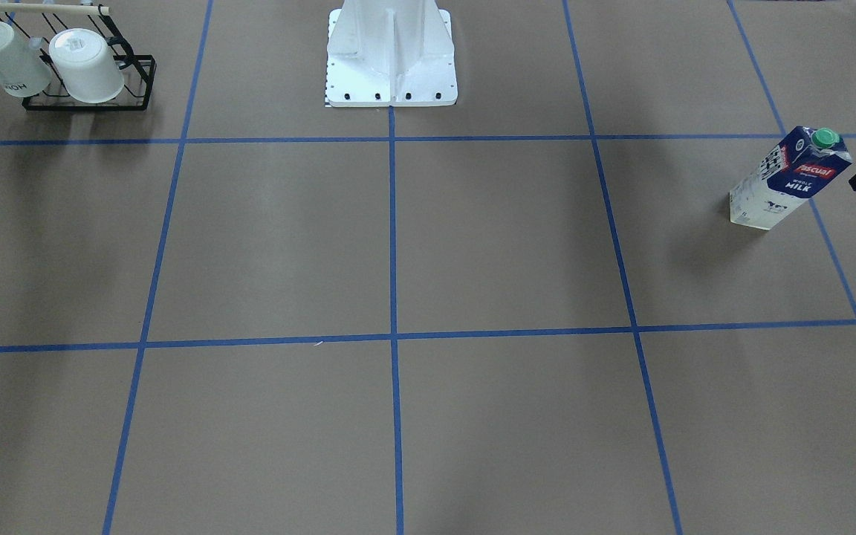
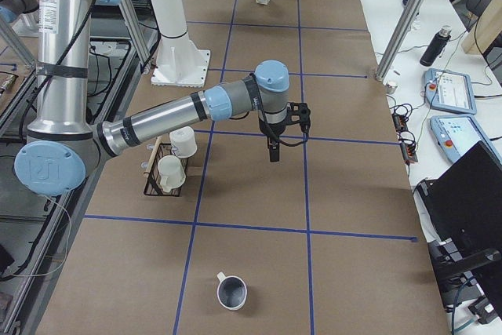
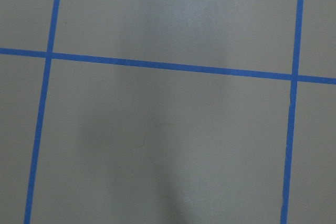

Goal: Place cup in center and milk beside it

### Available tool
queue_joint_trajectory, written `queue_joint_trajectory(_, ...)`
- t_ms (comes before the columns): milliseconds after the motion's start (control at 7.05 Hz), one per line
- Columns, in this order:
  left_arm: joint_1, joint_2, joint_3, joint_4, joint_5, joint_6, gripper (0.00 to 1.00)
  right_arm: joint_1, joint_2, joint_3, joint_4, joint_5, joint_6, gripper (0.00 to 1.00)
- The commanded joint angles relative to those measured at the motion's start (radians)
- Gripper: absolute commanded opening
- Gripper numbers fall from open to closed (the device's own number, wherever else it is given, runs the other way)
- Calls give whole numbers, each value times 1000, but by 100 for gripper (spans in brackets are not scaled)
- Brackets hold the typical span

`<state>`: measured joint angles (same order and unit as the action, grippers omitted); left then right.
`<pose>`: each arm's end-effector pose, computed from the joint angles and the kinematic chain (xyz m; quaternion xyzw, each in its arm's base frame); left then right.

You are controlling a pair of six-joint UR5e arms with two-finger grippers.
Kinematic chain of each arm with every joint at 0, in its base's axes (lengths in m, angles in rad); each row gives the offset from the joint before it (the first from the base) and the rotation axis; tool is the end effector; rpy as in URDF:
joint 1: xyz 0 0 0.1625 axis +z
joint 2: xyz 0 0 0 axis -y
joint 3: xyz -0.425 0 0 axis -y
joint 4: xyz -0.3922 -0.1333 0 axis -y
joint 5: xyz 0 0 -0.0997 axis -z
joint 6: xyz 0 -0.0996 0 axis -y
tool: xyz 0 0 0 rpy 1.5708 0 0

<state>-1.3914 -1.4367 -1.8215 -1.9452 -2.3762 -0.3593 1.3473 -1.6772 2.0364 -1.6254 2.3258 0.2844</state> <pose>0.0204 -0.4569 0.5519 0.1144 0.4259 0.0147 0.8974 -0.0339 -0.4424 0.4865 0.0450 -0.3881 -0.0279 0.9201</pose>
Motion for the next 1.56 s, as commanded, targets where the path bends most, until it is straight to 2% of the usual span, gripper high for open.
queue_joint_trajectory(0, 0, -1, 2, 3, 0, -1, 98, 3, -7, -64, 4, 5, -115, 98)
queue_joint_trajectory(284, 0, -1, 2, 3, -1, -1, 98, 163, 28, -227, 1, 14, -390, 98)
queue_joint_trajectory(568, 0, -1, 5, 0, -1, -1, 98, 283, 75, -435, 4, 0, -601, 98)
queue_joint_trajectory(852, 0, -1, 7, -1, -1, 0, 98, 363, 184, -652, 6, -34, -694, 98)
queue_joint_trajectory(1135, 0, 1, 4, -1, -1, -1, 98, 363, 192, -726, 9, -55, -700, 98)
queue_joint_trajectory(1419, 0, -1, 5, -1, -1, 0, 98, 363, 171, -719, 9, -55, -702, 98)
